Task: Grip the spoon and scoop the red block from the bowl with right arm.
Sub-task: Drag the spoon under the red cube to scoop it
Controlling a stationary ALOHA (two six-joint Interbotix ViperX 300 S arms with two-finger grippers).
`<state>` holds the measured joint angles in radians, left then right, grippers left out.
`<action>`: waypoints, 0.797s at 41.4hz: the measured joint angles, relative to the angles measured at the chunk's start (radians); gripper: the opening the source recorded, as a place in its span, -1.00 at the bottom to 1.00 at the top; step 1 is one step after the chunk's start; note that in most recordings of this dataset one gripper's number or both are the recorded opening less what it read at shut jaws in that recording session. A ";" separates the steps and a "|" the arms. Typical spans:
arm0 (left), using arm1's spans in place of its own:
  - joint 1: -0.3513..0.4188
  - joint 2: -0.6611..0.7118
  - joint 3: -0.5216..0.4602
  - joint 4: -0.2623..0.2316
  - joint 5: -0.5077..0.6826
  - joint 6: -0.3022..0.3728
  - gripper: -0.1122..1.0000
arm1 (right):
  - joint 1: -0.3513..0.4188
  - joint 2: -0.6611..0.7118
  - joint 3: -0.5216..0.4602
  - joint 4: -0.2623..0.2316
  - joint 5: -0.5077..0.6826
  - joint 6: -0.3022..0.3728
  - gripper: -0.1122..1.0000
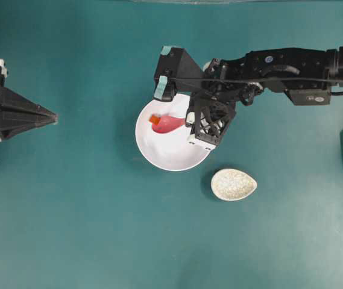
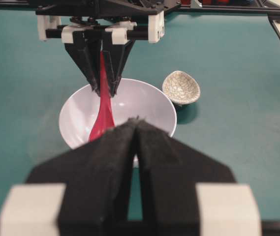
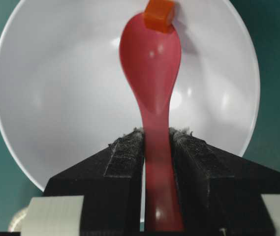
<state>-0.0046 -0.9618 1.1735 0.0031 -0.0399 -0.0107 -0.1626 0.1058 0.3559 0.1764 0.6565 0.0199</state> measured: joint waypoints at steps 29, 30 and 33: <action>0.000 -0.002 0.000 0.000 0.000 0.000 -0.80 | 0.009 -0.115 0.117 0.002 -0.110 0.003 -0.37; 0.000 0.000 0.000 0.000 0.000 0.000 -0.80 | 0.012 -0.124 0.127 0.000 -0.123 0.005 -0.37; 0.000 0.000 0.000 0.002 -0.002 0.000 -0.80 | 0.021 -0.152 0.164 0.002 -0.179 0.005 -0.37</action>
<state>-0.0046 -0.9618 1.1735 0.0046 -0.0414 -0.0107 -0.1411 -0.0460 0.5200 0.1779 0.4771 0.0245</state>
